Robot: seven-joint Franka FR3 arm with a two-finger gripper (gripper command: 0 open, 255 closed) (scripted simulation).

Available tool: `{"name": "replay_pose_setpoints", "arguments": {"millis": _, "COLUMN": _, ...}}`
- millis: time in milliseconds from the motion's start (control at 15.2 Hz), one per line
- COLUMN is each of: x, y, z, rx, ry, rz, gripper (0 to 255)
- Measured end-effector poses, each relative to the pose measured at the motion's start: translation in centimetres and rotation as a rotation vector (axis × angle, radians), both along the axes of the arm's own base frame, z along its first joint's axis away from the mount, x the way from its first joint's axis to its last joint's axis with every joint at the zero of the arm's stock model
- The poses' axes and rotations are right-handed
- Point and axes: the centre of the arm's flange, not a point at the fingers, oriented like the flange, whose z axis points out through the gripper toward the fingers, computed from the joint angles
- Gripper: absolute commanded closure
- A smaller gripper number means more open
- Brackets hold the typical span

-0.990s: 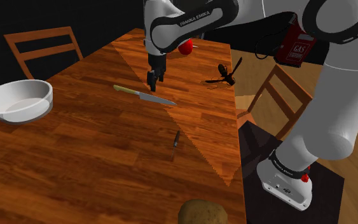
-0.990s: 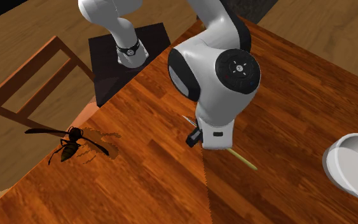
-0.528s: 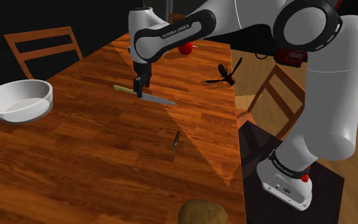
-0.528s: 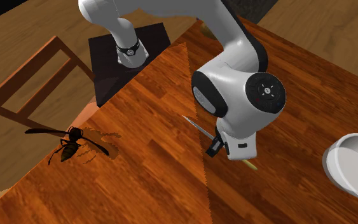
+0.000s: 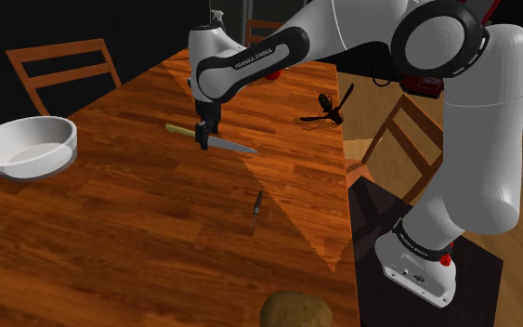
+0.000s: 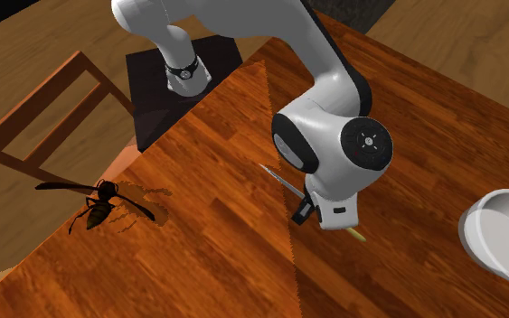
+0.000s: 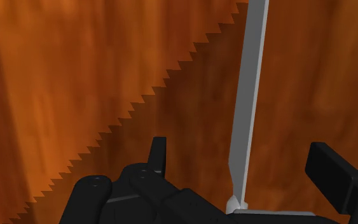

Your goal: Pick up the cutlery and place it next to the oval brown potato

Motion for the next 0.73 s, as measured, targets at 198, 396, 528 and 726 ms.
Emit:
{"name": "replay_pose_setpoints", "arguments": {"millis": 198, "x": -0.01, "y": 0.01, "z": -0.04, "rx": 0.000, "ry": 0.000, "rz": 0.000, "gripper": 0}}
{"name": "replay_pose_setpoints", "arguments": {"millis": 396, "x": -0.01, "y": 0.01, "z": -0.04, "rx": 0.000, "ry": 0.000, "rz": 0.000, "gripper": 255}}
{"name": "replay_pose_setpoints", "arguments": {"millis": 528, "x": -0.01, "y": 0.01, "z": -0.04, "rx": 0.000, "ry": 0.000, "rz": 0.000, "gripper": 255}}
{"name": "replay_pose_setpoints", "arguments": {"millis": 726, "x": 0.00, "y": 0.01, "z": -0.03, "rx": 0.000, "ry": 0.000, "rz": 0.000, "gripper": 255}}
